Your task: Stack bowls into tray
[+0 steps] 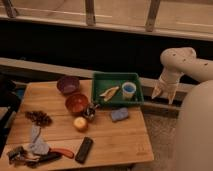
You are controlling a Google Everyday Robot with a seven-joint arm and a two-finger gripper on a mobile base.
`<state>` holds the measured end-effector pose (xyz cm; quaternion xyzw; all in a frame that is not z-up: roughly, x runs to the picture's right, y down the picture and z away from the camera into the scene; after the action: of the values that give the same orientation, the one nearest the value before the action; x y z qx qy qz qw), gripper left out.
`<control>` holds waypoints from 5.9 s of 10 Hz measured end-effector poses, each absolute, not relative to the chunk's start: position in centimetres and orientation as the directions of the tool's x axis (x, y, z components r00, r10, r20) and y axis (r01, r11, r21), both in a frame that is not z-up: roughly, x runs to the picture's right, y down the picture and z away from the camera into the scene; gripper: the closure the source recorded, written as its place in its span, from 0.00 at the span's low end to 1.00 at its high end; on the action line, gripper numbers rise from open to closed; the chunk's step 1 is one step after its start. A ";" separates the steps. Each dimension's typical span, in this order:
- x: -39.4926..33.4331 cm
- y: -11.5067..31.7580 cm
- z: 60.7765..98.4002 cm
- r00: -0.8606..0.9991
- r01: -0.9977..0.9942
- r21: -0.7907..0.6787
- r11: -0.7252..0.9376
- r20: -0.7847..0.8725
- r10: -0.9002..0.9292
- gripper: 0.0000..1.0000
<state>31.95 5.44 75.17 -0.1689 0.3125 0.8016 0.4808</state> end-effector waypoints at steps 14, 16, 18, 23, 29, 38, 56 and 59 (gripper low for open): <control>20.0 -0.9 72.6 -0.183 -0.980 0.015 -0.199 -0.473 0.862 0.39; 15.1 -2.1 72.3 -0.071 -0.991 -0.068 -0.115 -0.461 0.885 0.39; 9.8 -3.0 72.6 0.047 -0.988 -0.153 -0.028 -0.464 0.885 0.39; 4.8 -3.3 73.4 0.151 -0.970 -0.240 0.036 -0.482 0.863 0.39; 2.6 -0.9 76.4 0.227 -0.947 -0.316 0.063 -0.515 0.826 0.39; -11.9 2.2 81.0 0.552 -0.773 -0.585 0.245 -0.430 0.715 0.39; -12.4 2.4 89.2 0.622 -0.691 -0.654 0.308 -0.320 0.715 0.39; -13.2 3.4 89.8 0.625 -0.665 -0.695 0.274 -0.317 0.713 0.39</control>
<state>-13.22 3.39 89.79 -0.4200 -0.0286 0.4319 0.7976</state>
